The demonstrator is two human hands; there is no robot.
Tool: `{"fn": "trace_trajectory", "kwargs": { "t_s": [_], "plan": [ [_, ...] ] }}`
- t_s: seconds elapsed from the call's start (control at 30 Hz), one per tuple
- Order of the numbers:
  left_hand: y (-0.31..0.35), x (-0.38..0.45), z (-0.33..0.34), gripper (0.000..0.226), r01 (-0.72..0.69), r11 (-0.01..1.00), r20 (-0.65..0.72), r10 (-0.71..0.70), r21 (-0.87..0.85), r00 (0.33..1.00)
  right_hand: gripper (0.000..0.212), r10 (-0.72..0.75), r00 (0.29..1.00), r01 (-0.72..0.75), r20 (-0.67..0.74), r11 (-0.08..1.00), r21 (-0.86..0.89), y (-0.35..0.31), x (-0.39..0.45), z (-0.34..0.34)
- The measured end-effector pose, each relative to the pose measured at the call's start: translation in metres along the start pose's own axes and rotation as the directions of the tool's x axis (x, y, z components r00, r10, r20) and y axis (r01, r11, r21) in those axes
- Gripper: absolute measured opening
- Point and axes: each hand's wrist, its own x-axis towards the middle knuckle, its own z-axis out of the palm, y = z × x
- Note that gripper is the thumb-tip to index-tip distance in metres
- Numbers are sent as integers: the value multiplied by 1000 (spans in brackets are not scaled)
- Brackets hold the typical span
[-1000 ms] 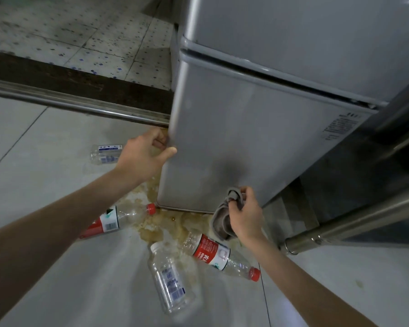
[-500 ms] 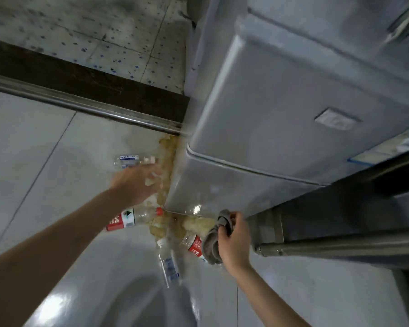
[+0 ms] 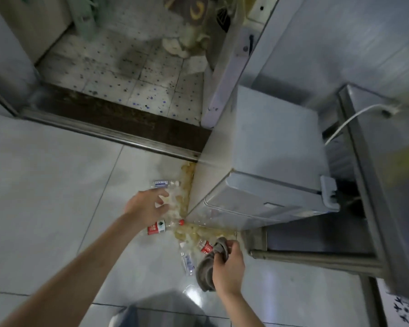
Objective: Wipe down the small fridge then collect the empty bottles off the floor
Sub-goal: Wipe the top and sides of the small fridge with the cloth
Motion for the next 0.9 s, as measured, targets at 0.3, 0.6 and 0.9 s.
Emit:
{"fn": "trace_trajectory", "kwargs": {
  "t_s": [0.3, 0.6, 0.9],
  "plan": [
    [5, -82, -118, 22, 23, 999, 6, -23, -49, 1000, 21, -23, 995, 36, -96, 990, 134, -125, -61, -50],
    [52, -58, -166, 21, -49, 997, 40, 51, -52, 998, 16, 68, 976, -23, -208, 977, 212, -185, -39, -77],
    [93, 14, -195, 25, -121, 989, 102, 112, 85, 988, 21, 225, 948, -152, -227, 943, 297, -216, 18, -80]
  ]
}}
